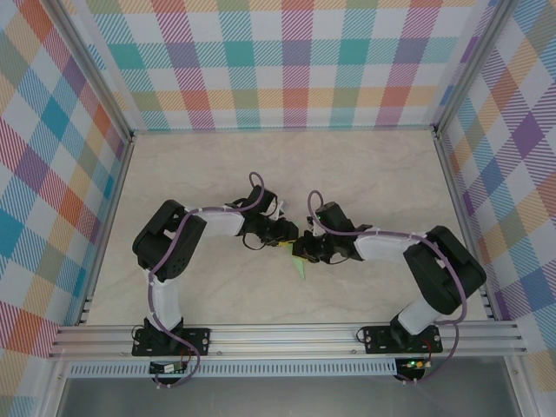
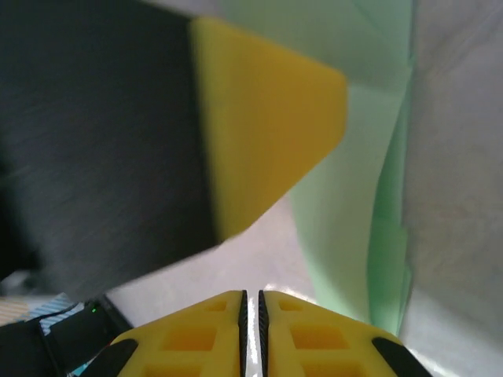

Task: Fold a paper plane with a square sheet of paper (pick it up from the middle)
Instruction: Fold the wing for the fifth time at the center of the table.

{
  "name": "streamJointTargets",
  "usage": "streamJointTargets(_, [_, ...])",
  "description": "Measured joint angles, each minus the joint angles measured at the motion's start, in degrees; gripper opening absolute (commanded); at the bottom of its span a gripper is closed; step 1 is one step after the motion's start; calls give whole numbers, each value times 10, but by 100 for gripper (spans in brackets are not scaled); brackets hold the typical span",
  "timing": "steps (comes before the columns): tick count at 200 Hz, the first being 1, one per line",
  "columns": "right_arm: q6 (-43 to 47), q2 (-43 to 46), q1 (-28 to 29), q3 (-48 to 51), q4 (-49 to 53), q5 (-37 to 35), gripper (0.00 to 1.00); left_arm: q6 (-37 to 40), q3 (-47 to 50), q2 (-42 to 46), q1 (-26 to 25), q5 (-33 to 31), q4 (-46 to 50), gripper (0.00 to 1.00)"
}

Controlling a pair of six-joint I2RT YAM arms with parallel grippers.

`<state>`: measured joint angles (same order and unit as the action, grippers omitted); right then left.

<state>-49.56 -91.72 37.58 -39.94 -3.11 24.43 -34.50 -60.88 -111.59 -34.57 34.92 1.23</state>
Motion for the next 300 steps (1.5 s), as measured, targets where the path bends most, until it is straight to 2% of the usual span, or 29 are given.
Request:
streamJointTargets(37, [-5,-50,0,0,-8,-8,10,0,0,0,1,1,0,33])
streamJointTargets(82, [15,-51,-1,6,-16,-1,8,10,-2,-1,4,7,1,34])
streamJointTargets(176, [48,-61,-4,14,-50,18,8,43,-62,-50,56,86,24,38])
streamJointTargets(229, [51,-60,-4,21,-59,26,9,71,-123,-80,103,57,38,40])
streamJointTargets(300, [57,-59,-4,18,-45,40,10,99,-172,-80,128,13,103,39])
